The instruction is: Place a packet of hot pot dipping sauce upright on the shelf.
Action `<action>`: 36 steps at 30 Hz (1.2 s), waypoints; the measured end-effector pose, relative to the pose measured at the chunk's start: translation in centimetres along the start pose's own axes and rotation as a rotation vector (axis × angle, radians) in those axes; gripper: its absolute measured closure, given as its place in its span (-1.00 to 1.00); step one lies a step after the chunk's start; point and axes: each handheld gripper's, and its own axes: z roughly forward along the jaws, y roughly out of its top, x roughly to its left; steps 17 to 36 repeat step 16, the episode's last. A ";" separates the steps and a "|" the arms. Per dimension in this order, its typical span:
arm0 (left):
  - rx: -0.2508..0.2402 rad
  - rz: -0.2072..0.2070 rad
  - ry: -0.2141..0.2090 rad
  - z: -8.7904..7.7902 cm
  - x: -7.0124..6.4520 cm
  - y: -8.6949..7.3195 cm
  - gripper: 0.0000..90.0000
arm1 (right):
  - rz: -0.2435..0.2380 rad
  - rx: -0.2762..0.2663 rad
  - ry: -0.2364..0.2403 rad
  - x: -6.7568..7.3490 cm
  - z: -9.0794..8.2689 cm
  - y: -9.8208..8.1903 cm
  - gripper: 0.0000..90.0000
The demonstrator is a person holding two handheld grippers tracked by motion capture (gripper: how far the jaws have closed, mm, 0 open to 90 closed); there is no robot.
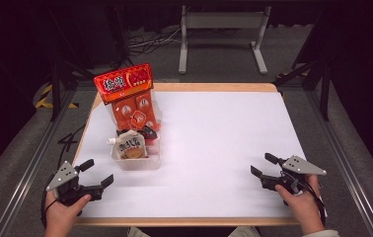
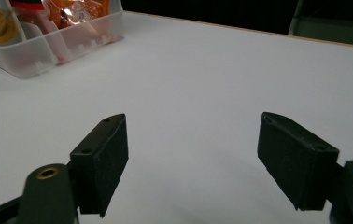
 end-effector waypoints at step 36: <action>0.029 -0.016 0.038 0.5 -0.2 -0.1 -0.88 | 0.006 0.013 -0.010 0.0 0.4 -0.6 -0.47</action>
